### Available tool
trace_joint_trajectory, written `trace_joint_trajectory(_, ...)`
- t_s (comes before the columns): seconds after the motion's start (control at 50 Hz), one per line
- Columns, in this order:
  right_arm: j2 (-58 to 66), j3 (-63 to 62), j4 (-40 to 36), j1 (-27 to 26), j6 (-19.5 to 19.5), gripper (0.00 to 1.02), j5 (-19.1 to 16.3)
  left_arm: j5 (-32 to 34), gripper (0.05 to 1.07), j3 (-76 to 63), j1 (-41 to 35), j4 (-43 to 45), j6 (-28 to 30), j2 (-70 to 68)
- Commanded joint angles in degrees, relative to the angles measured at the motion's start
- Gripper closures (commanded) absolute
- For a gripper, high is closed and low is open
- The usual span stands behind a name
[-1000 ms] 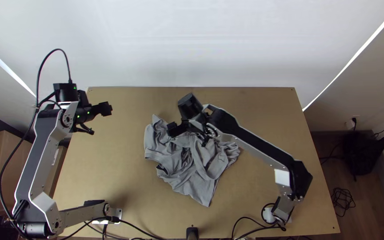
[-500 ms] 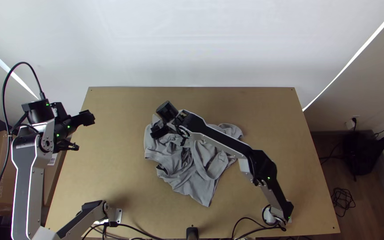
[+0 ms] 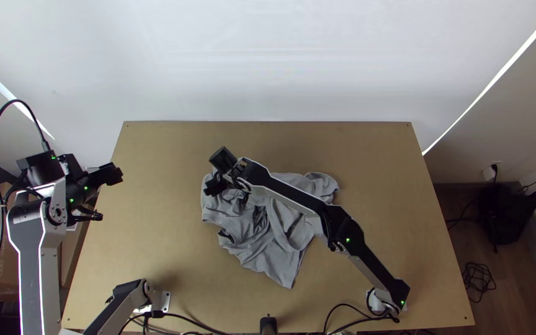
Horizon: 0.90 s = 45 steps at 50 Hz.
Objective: Fold the t-shirt
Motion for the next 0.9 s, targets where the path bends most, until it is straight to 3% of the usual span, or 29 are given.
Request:
trace_joint_trajectory(0.0,2.5,1.4,0.0,-0.4,-0.9,0.47,-0.2,0.6,0.11,1.3,0.9,-0.7,1.1,-1.0)
trace_joint_trajectory(0.1,2.6,0.5,0.1,-0.8,-1.8,0.64,-0.9,0.7,0.11,1.3,1.3,-0.9,1.2,-1.0)
trace_joint_trajectory(0.22,2.3,0.0,1.2,-1.6,-4.8,1.00,-0.8,0.8,0.11,1.2,1.3,-0.9,1.2,-0.8)
trace_joint_trajectory(0.68,-1.8,-3.4,1.3,-14.0,-5.6,1.00,4.2,2.0,0.11,1.5,1.3,0.4,1.1,1.0)
trace_joint_trajectory(0.88,-1.9,-1.8,5.5,-16.1,-7.2,0.96,14.1,2.0,0.11,1.3,1.3,0.6,1.1,1.4)
